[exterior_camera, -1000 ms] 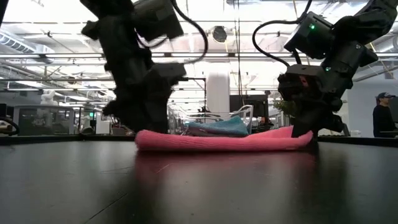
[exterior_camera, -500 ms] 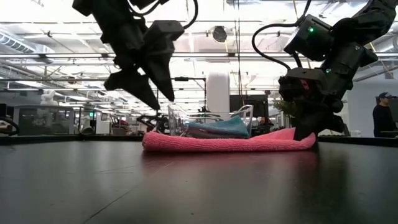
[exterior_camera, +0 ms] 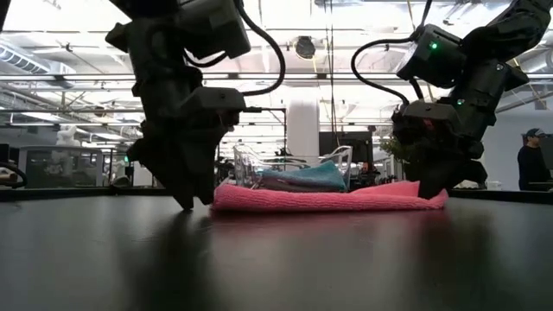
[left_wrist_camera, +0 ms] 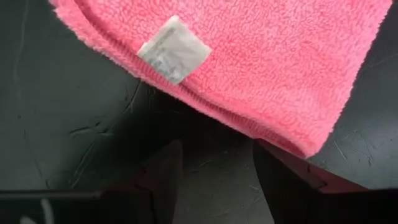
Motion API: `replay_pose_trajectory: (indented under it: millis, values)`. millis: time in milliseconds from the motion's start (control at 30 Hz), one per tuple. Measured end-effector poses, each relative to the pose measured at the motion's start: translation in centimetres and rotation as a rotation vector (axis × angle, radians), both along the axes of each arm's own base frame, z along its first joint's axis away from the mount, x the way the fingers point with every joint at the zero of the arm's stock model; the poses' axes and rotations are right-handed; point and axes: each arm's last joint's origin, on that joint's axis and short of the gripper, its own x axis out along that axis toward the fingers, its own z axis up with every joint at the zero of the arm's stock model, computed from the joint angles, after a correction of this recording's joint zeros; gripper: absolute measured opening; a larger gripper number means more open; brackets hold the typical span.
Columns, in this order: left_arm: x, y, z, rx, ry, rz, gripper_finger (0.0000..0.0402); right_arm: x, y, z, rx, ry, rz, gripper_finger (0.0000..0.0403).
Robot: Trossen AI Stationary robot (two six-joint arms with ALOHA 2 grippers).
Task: Fold microfiber towels
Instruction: Fold the pink microfiber cloth
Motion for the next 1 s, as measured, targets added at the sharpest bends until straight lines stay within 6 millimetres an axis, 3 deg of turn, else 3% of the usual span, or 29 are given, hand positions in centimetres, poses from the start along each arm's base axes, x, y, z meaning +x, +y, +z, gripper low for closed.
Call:
replay_pose_trajectory:
  millis: [267,533,767,1000]
  values:
    - [0.3,0.4,-0.1,-0.005,-0.013,0.011,0.0200,-0.7,-0.5,0.8,-0.032,0.002,-0.065,0.0000]
    - [0.4,0.9,0.1,-0.006,-0.030,0.022,0.0200,0.5,-0.6,3.9,-0.058,-0.032,-0.030,0.0000]
    - [0.6,1.5,0.1,0.004,-0.041,0.041,0.0200,4.1,-0.8,8.0,-0.145,-0.060,0.068,0.0000]
    - [0.7,1.6,0.2,0.006,-0.055,0.038,0.0200,9.2,-0.1,8.5,-0.128,-0.085,0.211,0.0000]
